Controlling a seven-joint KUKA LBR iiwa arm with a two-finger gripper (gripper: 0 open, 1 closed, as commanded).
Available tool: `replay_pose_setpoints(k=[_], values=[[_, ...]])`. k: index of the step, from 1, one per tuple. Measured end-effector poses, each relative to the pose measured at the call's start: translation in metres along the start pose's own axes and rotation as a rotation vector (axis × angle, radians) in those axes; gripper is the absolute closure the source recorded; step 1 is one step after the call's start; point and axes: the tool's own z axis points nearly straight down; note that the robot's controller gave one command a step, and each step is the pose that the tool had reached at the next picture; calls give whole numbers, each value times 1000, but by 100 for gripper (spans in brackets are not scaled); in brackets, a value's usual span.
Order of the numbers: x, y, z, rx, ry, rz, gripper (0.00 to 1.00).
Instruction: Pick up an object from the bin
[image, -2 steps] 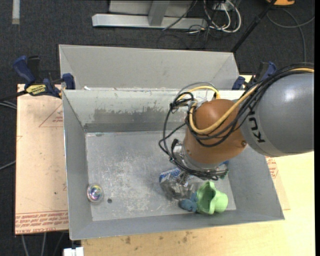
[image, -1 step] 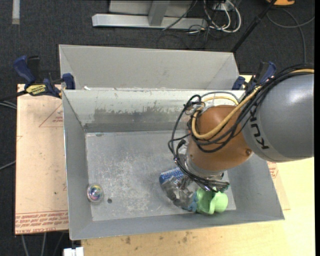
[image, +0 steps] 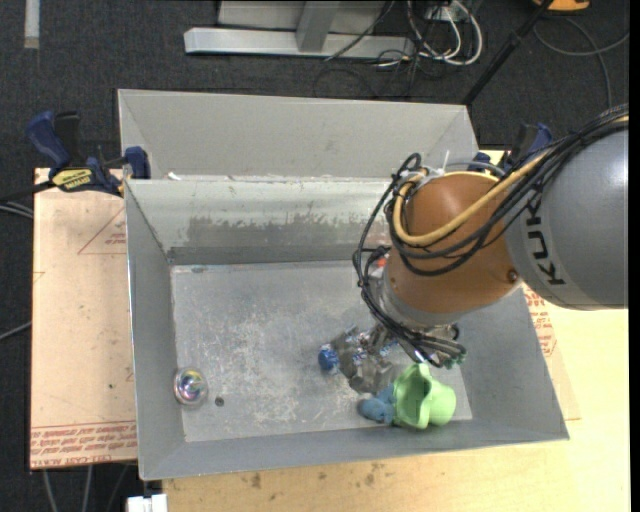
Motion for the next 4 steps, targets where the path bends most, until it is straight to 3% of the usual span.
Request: replay_pose_setpoints(k=[1, 2, 3, 4], values=[[1, 0, 1, -1, 3, 0, 0], [-25, -26, 35, -1, 3, 26, 0], [-52, -39, 86, -3, 5, -254, 0], [-52, -39, 85, -4, 5, -252, 100]])
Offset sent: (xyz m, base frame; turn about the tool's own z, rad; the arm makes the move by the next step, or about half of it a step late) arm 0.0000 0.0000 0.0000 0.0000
